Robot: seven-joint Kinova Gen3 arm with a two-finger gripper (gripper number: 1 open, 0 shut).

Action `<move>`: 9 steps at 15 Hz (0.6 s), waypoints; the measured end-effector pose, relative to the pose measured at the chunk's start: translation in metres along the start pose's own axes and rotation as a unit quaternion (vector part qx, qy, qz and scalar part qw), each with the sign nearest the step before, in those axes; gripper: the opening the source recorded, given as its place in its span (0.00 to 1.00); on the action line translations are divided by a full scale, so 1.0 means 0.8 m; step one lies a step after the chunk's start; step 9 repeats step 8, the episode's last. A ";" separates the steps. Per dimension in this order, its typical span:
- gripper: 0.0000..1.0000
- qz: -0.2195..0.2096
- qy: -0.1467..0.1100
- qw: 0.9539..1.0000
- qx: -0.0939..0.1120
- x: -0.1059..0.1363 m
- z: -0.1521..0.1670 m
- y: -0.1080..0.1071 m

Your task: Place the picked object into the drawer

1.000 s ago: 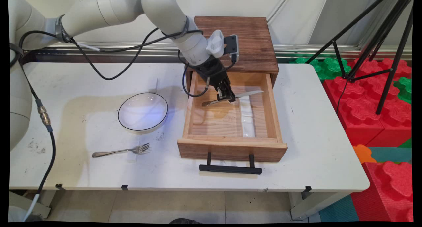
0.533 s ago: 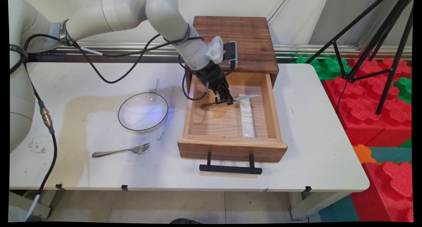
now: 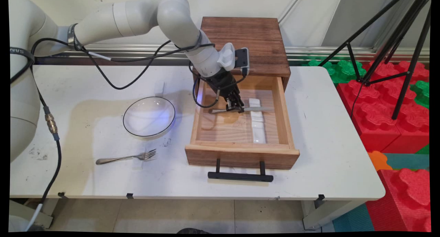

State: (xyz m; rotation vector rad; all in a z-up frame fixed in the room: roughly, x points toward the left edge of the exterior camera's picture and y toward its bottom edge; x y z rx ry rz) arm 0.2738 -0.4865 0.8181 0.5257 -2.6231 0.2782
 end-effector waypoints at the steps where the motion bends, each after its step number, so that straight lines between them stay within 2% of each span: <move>1: 1.00 0.000 0.000 1.000 0.001 0.000 0.002 -0.001; 9: 1.00 0.000 0.007 1.000 0.013 0.002 0.007 -0.007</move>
